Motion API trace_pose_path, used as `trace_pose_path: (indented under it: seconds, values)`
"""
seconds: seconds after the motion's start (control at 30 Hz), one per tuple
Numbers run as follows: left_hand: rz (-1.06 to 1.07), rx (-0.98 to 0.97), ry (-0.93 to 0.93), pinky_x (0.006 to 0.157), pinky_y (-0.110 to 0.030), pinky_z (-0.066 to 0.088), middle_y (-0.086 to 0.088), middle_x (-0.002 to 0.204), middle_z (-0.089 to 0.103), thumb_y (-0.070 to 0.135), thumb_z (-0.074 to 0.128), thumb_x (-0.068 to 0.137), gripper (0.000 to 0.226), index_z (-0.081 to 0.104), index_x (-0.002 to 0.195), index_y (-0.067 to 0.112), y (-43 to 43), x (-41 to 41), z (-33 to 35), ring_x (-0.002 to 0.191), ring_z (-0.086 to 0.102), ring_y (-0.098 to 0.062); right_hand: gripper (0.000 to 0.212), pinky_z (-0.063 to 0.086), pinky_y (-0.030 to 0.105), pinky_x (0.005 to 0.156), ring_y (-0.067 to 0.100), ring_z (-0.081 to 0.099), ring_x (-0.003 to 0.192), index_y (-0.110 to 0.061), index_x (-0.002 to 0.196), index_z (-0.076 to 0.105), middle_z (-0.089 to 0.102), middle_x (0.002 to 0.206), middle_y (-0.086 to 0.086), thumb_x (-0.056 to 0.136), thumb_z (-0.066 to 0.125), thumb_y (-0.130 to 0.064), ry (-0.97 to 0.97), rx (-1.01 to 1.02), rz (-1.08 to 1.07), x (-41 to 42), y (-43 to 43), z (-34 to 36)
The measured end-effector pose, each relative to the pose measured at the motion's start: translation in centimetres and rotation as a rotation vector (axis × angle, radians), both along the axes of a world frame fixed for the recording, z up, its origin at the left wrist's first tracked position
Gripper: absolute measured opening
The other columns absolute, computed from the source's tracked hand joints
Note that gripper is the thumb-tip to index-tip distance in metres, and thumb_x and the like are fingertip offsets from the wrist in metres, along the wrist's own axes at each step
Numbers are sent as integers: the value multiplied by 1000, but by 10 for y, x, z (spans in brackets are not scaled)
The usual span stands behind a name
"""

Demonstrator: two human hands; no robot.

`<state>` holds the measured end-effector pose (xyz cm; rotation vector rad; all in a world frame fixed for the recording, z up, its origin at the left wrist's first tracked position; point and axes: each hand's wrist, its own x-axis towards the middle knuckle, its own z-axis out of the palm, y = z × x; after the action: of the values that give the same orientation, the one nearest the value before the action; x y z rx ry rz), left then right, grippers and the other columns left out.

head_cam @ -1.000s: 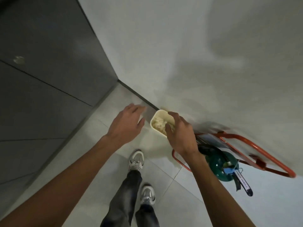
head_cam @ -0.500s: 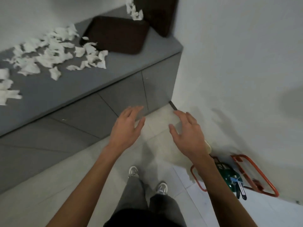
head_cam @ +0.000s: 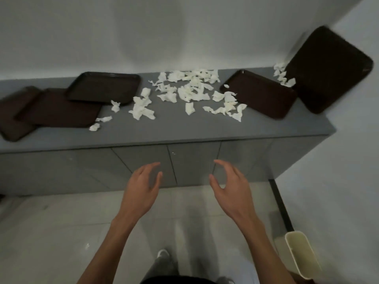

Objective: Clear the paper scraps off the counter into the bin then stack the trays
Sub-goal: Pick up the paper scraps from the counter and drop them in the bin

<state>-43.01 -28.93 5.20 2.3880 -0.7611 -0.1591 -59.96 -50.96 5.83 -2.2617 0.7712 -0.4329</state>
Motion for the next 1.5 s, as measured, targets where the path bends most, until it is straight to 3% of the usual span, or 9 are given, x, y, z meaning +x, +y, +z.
trace_pose_path:
  seconds: [0.17,0.43,0.57,0.7,0.83,1.17,1.33,1.4,1.5]
  values:
    - [117,15,25,101,-27,45,0,129,69,30,61,101,33,63,133,23,89,69,-7,119,63,-21,41,47,33,108,11,56,131,-38,140,54,61,138,-13,100,63,-40,-11,39,123,100,61,-8]
    - [271,41,38,101,-34,46,-5,130,69,24,62,100,33,64,132,16,149,175,-8,120,64,-27,37,45,34,112,14,57,130,-32,136,58,64,134,-11,99,64,-35,-6,21,267,241,116,-14]
    - [299,25,7,97,-33,46,-8,124,71,18,65,98,31,65,129,14,148,230,-19,115,65,-29,38,50,38,108,12,57,129,-38,137,55,62,137,-13,99,60,-41,42,7,336,306,122,-20]
    - [331,4,17,100,-37,46,-7,129,67,15,64,97,34,63,131,15,128,291,-36,118,62,-29,37,50,30,97,13,58,124,-33,137,57,63,137,-9,101,61,-37,53,-13,426,372,120,-27]
    - [395,90,70,100,-48,49,-9,135,60,20,60,100,37,57,137,19,102,349,-54,122,57,-34,35,55,37,93,17,60,122,-33,136,55,61,136,-9,102,59,-35,104,-41,541,437,115,-41]
    - [400,354,182,91,-50,54,-12,137,42,9,51,96,45,43,137,26,72,442,-128,121,50,-40,49,53,44,93,31,61,119,-33,143,51,59,142,-2,98,57,-15,210,-259,760,589,130,-90]
    - [360,405,191,109,-49,44,-13,154,33,7,46,103,47,41,149,17,67,448,-137,138,41,-37,50,49,46,106,33,51,134,-25,149,52,50,153,3,102,52,-9,313,-365,864,638,142,-115]
    - [340,418,167,110,-48,44,-14,151,41,6,42,105,40,47,144,10,66,448,-138,138,44,-36,45,44,47,113,32,45,139,-20,150,51,49,156,5,106,46,-10,386,-394,905,645,142,-126]
    - [354,447,122,94,-48,55,-12,130,58,1,45,102,28,58,126,9,72,450,-139,115,64,-35,45,47,42,111,30,46,140,-8,144,54,52,152,9,100,50,2,399,-460,890,638,136,-140]
